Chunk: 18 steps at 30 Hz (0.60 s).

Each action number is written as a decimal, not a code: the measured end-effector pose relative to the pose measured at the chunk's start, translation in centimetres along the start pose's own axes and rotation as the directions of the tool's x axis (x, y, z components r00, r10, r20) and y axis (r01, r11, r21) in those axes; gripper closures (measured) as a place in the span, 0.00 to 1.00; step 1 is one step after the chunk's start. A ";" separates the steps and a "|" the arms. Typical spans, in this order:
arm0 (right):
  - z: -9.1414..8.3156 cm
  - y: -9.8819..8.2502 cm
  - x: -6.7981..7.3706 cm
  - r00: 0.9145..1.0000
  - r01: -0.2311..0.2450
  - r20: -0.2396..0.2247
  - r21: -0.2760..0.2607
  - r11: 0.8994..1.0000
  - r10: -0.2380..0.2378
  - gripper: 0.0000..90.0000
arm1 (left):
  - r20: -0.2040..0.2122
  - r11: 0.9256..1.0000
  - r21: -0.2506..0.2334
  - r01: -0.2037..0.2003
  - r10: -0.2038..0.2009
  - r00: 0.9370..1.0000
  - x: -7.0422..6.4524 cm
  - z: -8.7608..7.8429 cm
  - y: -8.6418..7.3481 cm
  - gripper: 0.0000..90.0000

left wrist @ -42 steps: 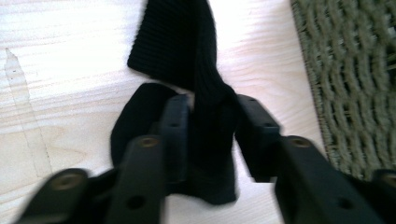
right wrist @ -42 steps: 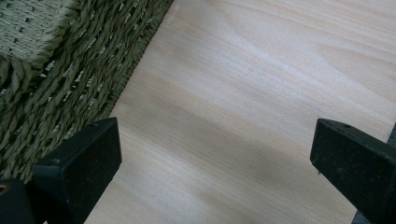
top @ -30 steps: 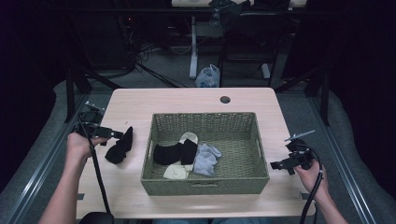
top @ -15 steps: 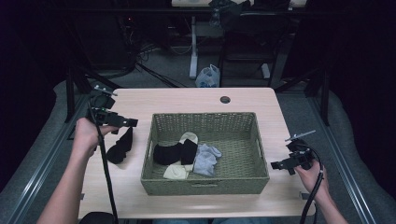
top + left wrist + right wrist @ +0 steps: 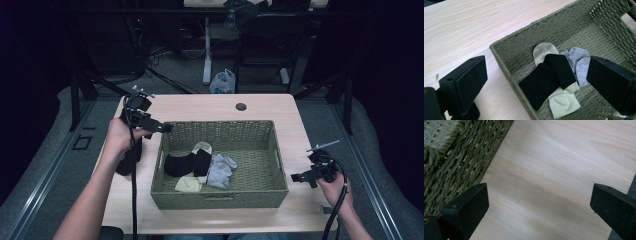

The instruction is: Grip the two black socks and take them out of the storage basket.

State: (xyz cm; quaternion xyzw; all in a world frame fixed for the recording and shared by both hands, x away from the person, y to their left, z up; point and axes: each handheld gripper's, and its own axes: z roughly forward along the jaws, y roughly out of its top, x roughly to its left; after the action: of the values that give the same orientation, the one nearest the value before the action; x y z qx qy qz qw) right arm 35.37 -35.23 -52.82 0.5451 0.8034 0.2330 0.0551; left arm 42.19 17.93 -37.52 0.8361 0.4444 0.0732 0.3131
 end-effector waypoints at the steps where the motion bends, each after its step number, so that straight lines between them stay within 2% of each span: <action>1: 0.0 0.0 0.0 1.000 0.004 0.001 0.003 1.000 -0.004 0.01 | 0.002 1.000 0.004 -0.003 0.003 1.000 -0.2 0.2 0.1 0.03; 5: -0.1 0.0 -0.1 1.000 0.007 0.001 0.007 1.000 -0.007 0.01 | 0.011 1.000 0.021 -0.009 0.009 1.000 -0.8 1.4 0.5 0.04; 18: -0.2 -0.1 0.0 1.000 0.006 0.003 -0.002 1.000 -0.006 0.01 | 0.040 0.994 0.103 -0.023 0.019 0.999 -2.9 6.9 0.8 0.05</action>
State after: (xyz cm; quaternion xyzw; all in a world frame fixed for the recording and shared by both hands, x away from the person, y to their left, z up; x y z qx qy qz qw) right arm 35.22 -35.31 -52.67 0.5429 0.8049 0.2328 0.0576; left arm 43.77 12.21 -42.08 0.8570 0.4328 0.0371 0.2773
